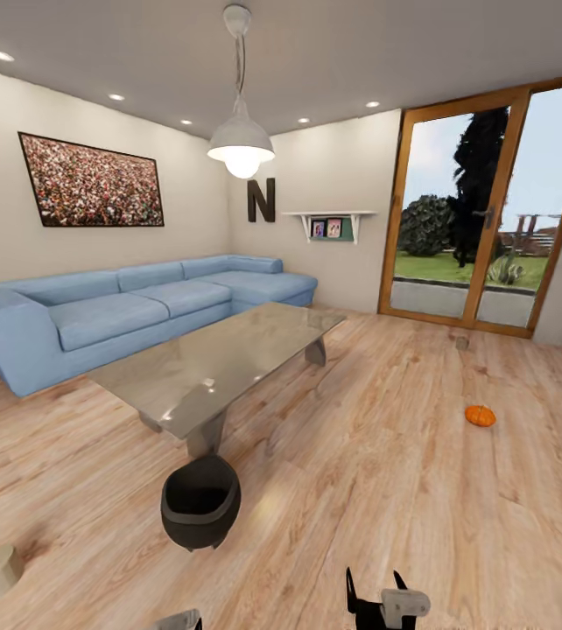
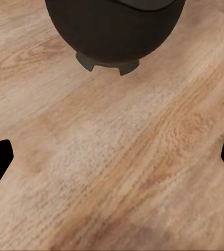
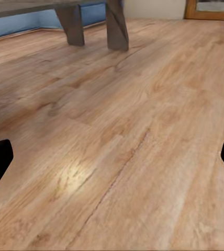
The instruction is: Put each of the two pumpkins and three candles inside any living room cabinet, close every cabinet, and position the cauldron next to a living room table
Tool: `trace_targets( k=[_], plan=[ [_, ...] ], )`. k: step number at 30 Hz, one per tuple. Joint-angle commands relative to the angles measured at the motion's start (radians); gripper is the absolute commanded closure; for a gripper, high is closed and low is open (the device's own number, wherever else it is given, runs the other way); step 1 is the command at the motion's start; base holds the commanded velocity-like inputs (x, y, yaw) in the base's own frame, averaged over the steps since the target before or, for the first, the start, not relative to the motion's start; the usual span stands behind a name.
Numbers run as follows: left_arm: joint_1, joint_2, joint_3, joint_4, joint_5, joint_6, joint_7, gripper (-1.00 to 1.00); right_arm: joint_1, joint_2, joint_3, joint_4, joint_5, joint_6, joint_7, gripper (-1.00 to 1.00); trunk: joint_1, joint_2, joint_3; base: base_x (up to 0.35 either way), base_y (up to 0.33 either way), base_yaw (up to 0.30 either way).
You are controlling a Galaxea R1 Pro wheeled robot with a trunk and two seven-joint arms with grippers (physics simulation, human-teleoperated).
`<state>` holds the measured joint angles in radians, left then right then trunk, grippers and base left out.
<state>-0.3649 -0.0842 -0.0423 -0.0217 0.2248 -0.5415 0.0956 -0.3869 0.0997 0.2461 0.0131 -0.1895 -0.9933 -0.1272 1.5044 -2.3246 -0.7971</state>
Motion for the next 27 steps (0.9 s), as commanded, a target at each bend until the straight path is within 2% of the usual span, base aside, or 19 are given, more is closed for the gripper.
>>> trace_targets(
  k=[1,5,9,13,27],
  plan=[
    [0.0,-0.001,-0.005,0.0,0.004,-0.005,0.004,-1.0,0.001,0.0,0.009,0.002,-0.006,-0.008,-0.005,-1.0,0.0,0.0,0.0,0.0,0.0,-0.281],
    [0.002,-0.003,-0.005,0.0,-0.002,-0.01,0.003,-1.0,0.004,-0.003,0.009,0.003,-0.005,-0.034,-0.005,-1.0,0.0,0.0,0.003,0.0,0.0,-0.281],
    [0.003,-0.004,-0.005,0.0,-0.047,-0.011,0.003,-1.0,0.005,-0.005,0.007,0.004,-0.005,-0.043,-0.006,-1.0,0.0,0.0,0.006,-0.019,0.009,-0.28],
    [0.003,-0.005,-0.005,0.0,-0.069,-0.011,0.004,-1.0,0.005,-0.007,0.007,0.004,-0.005,-0.043,-0.005,-1.0,0.0,0.0,0.01,-0.157,0.11,-0.278],
    [0.003,-0.009,-0.005,0.0,-0.074,-0.009,0.003,-1.0,0.005,-0.005,0.008,0.004,-0.006,-0.034,-0.005,-1.0,0.0,0.0,0.021,-0.242,0.177,-0.254]
  ],
)
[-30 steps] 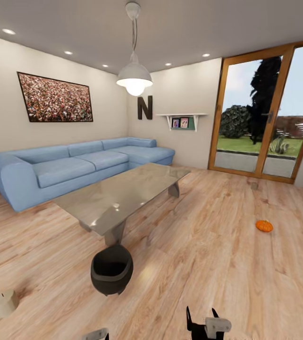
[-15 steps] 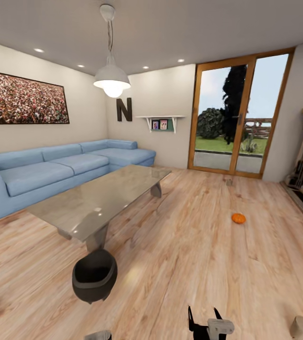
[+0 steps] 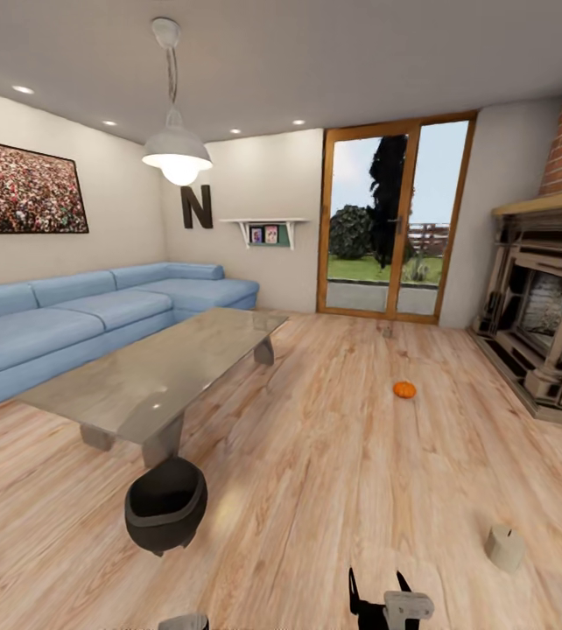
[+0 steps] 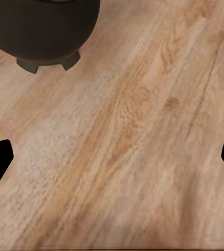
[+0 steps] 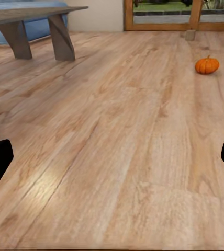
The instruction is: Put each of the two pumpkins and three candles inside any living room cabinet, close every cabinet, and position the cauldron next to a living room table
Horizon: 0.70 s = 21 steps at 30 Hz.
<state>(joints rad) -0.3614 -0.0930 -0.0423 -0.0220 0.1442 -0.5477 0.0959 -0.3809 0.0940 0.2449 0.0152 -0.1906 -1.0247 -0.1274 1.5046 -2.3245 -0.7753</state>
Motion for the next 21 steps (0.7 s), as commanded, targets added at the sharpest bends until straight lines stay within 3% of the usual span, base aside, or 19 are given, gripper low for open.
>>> trace_targets(
  k=[1,8,11,15,21],
  plan=[
    [-0.001,0.0,-0.005,0.001,0.006,-0.002,0.003,-1.0,-0.001,0.002,0.009,0.002,-0.006,-0.001,-0.006,-1.0,0.0,0.0,-0.001,-0.083,0.05,-0.081],
    [-0.001,0.001,-0.005,0.001,0.007,0.005,0.004,-1.0,-0.001,0.014,0.008,-0.001,-0.012,0.016,-0.015,-1.0,0.0,0.0,0.0,-0.023,0.014,-0.023],
    [-0.001,0.002,-0.005,0.001,0.008,0.006,0.005,-1.0,-0.001,0.019,0.011,-0.004,-0.014,0.017,-0.072,-1.0,0.0,0.0,-0.003,-0.002,0.001,-0.086],
    [0.0,0.002,-0.005,0.001,0.008,0.006,0.006,-1.0,-0.001,0.021,0.013,-0.009,-0.015,0.018,-0.156,-1.0,0.0,0.0,-0.008,0.0,0.0,-0.175],
    [-0.001,0.003,-0.004,0.001,0.009,0.006,0.008,-1.0,-0.001,0.021,0.013,-0.011,-0.014,0.018,-0.171,-1.0,0.0,0.0,-0.012,-0.046,0.032,-0.256]
  ],
)
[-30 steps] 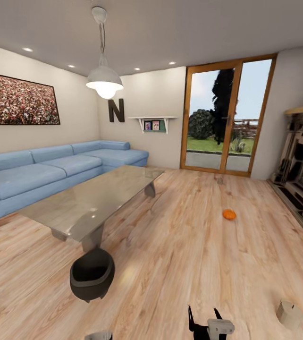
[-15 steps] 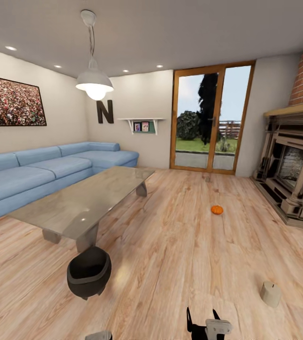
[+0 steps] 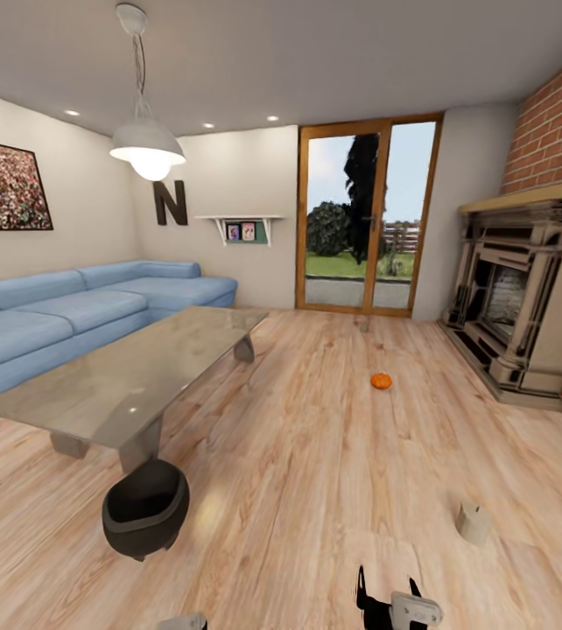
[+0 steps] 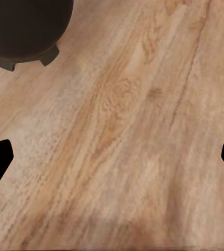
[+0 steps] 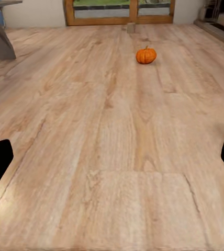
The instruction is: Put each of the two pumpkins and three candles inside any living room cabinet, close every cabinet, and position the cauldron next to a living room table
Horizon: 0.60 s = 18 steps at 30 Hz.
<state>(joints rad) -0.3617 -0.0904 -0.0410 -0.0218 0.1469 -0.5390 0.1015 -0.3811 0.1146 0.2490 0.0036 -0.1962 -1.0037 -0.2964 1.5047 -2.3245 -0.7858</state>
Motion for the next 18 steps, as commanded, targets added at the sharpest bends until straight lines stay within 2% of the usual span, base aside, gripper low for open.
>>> trace_targets(
  k=[1,8,18],
  plan=[
    [0.0,0.0,-0.005,0.0,0.006,-0.003,0.003,-1.0,-0.001,0.0,0.009,0.001,-0.008,-0.003,-0.001,-1.0,-0.001,0.0,-0.001,-0.209,0.148,-0.288],
    [0.0,0.0,-0.005,0.0,0.005,-0.003,0.003,-1.0,-0.001,0.0,0.009,0.003,-0.006,-0.003,0.0,-1.0,-0.001,0.0,-0.001,-0.262,0.135,-0.297],
    [0.0,0.0,-0.005,0.0,0.006,-0.004,0.004,-1.0,-0.001,0.0,0.01,0.005,0.001,-0.003,0.0,-1.0,-0.001,0.0,-0.001,-0.027,0.005,-0.3]
  ],
)
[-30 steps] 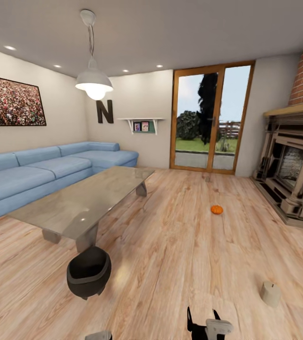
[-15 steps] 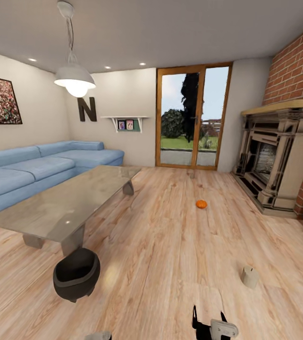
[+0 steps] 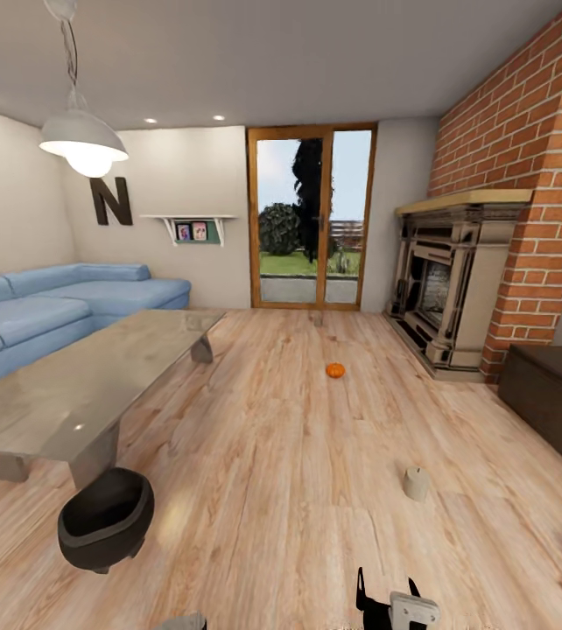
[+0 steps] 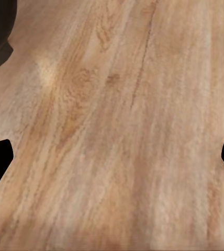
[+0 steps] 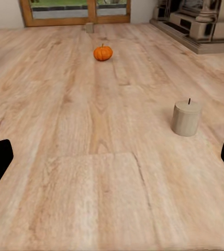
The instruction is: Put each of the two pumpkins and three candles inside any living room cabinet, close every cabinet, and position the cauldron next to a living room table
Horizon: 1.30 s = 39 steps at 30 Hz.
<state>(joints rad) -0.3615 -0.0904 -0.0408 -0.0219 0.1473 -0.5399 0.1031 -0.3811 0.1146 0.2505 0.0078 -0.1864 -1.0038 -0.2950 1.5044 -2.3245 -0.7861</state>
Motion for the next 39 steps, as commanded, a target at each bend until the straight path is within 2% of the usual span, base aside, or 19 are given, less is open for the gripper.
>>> trace_targets(
  k=[1,29,39],
  plan=[
    [0.0,0.0,-0.005,0.0,0.006,-0.003,0.003,-1.0,-0.001,0.0,0.009,0.001,-0.009,-0.002,-0.001,-1.0,0.0,0.0,-0.001,-0.001,0.0,-0.3],
    [0.0,0.001,-0.005,0.0,0.008,-0.003,0.004,-1.0,-0.001,0.007,0.009,0.005,-0.005,-0.002,0.034,-1.0,0.0,0.0,-0.001,0.0,0.0,-0.3],
    [0.0,0.001,-0.005,0.0,0.008,-0.003,0.004,-1.0,-0.001,0.007,0.009,0.005,-0.005,-0.002,0.066,-1.0,0.0,0.0,-0.001,0.0,0.0,-0.3]
  ],
)
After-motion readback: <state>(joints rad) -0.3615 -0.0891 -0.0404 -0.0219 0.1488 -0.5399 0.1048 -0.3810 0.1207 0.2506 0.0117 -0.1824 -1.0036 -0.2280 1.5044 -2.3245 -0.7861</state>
